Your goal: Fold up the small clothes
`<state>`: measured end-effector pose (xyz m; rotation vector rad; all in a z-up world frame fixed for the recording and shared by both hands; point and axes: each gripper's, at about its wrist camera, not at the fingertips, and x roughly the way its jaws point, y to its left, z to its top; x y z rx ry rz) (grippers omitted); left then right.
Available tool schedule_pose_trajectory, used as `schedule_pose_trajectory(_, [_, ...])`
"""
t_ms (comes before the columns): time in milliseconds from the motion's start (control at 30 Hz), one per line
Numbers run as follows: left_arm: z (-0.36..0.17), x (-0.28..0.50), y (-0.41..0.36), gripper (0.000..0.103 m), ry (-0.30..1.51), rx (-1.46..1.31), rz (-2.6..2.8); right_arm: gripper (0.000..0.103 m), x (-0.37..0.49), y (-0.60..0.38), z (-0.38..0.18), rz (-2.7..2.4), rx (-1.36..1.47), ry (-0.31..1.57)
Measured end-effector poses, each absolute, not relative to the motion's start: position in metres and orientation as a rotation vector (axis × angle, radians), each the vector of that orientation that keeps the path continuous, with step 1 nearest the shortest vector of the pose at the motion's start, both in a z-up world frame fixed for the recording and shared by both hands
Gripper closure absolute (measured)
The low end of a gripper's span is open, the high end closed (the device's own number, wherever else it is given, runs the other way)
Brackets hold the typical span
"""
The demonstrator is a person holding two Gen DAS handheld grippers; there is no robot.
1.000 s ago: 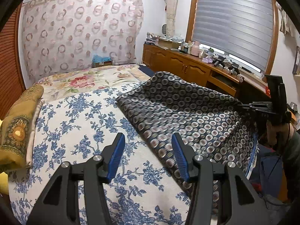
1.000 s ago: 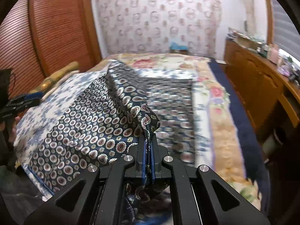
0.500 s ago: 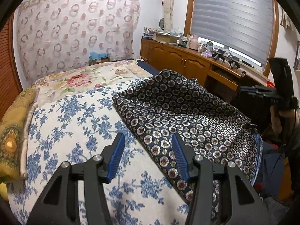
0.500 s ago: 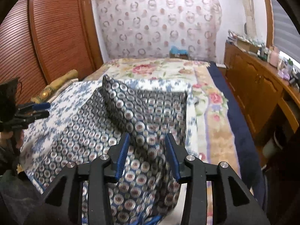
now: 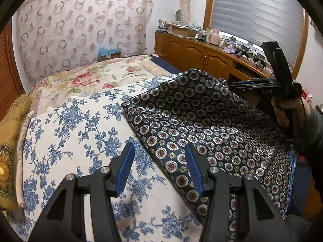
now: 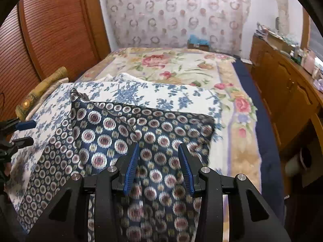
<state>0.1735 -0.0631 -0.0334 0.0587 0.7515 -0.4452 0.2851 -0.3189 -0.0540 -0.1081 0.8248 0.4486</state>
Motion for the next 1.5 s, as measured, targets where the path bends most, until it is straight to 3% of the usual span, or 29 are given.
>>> schedule_pose_trajectory(1033, [-0.065,0.194,-0.053,0.052,0.853,0.011,-0.48,0.058,0.274,-0.243,-0.088,0.684,-0.124,0.981])
schedule_pose_trajectory(1100, [-0.066,0.194,-0.054,0.052,0.855,0.017,-0.477,0.066,0.273,-0.238,-0.09,0.692,-0.144,0.98])
schedule_pose_trajectory(1200, [-0.068,0.195,-0.055,0.052,0.866,0.021,-0.475,0.091,0.269,-0.239,-0.086,0.709,-0.152,0.948])
schedule_pose_trajectory(1500, [-0.069,0.195,-0.057,0.052,0.869,0.021,-0.475,0.095,0.276,-0.281,-0.037,0.572,-0.082,0.76])
